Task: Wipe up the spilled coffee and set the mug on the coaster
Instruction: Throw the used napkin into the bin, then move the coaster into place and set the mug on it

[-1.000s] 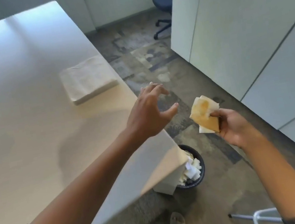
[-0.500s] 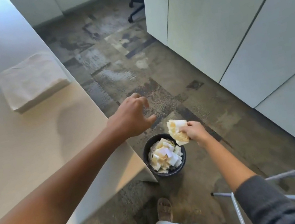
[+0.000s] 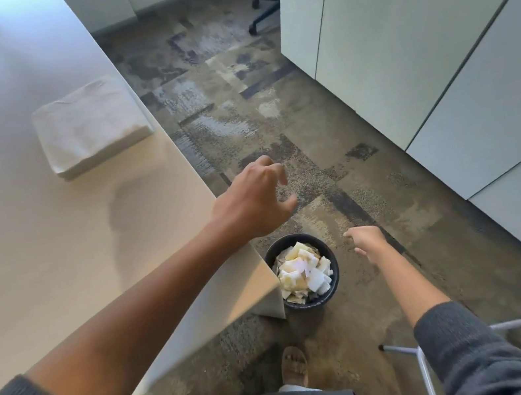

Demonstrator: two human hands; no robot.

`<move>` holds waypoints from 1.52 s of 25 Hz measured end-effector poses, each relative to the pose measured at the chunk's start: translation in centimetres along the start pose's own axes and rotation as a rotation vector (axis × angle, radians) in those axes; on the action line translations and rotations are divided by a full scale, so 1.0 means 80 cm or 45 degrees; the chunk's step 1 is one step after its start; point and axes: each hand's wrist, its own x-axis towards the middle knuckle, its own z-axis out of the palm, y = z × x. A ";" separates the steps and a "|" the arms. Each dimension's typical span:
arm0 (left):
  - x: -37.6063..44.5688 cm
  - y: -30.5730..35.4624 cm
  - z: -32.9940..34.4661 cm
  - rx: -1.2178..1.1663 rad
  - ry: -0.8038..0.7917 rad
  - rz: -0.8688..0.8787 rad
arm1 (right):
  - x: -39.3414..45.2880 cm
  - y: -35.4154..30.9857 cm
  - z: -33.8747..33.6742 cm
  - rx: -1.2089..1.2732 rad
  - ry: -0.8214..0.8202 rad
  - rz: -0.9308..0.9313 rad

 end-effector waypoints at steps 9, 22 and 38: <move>-0.013 0.001 -0.019 -0.077 0.245 0.175 | -0.073 -0.081 0.002 0.203 -0.146 -0.372; -0.168 -0.120 -0.124 -0.161 0.677 -0.105 | -0.357 -0.197 0.104 0.398 -0.488 -0.961; -0.452 -0.314 -0.223 -0.205 0.966 -0.817 | -0.590 -0.142 0.365 0.022 -0.997 -1.164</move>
